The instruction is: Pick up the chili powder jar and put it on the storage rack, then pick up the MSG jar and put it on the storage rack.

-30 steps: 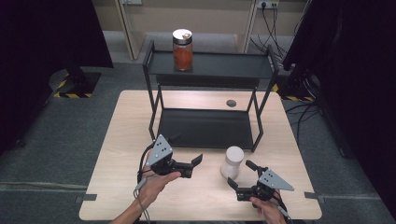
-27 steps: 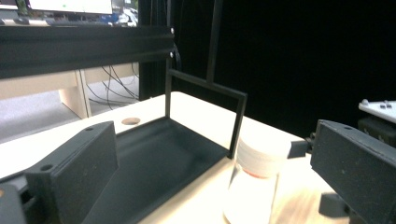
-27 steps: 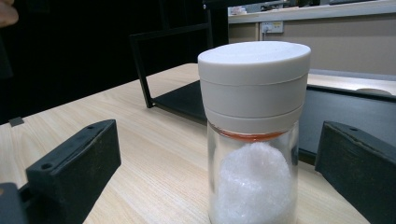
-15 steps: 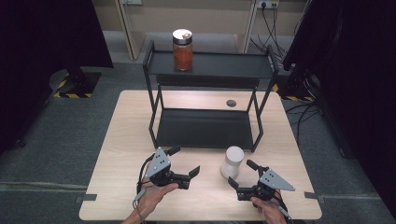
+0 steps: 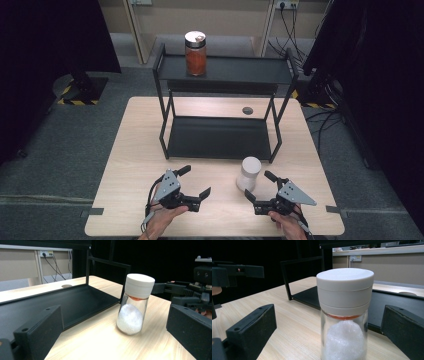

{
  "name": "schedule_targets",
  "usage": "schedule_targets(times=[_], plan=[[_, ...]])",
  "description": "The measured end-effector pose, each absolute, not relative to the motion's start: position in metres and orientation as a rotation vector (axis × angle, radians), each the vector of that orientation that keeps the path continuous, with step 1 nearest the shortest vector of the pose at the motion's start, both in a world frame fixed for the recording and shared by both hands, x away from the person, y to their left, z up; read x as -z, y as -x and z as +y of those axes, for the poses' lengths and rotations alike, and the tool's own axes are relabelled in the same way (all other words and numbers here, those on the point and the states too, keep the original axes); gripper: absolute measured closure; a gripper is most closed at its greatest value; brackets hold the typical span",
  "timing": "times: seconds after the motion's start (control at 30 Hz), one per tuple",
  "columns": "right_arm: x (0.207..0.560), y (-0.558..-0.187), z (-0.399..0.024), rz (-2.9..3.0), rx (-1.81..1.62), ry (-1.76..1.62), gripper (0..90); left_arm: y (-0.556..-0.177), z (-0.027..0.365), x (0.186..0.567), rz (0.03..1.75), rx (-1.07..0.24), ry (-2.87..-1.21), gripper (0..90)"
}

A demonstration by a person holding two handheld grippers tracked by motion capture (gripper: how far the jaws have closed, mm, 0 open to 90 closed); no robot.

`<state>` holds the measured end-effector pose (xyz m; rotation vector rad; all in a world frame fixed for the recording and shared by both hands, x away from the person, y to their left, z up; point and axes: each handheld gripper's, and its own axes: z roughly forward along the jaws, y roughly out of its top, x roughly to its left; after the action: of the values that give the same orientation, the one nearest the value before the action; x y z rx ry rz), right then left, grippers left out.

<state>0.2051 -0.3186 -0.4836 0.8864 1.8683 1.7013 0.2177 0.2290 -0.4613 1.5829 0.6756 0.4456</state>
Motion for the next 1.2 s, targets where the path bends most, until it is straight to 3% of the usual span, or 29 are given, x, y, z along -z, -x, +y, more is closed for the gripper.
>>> schedule_targets(times=[0.4, 1.2], plan=[[0.485, -0.204, -0.32, 1.858, -1.693, -0.877, 0.3, -0.212, 0.23, 0.486, 0.672, -0.451, -1.59, 0.5], [0.486, -0.205, -0.321, 1.857, -1.695, -0.878, 0.3, -0.207, 0.231, 0.494, 0.676, -0.457, -1.601, 0.7]])
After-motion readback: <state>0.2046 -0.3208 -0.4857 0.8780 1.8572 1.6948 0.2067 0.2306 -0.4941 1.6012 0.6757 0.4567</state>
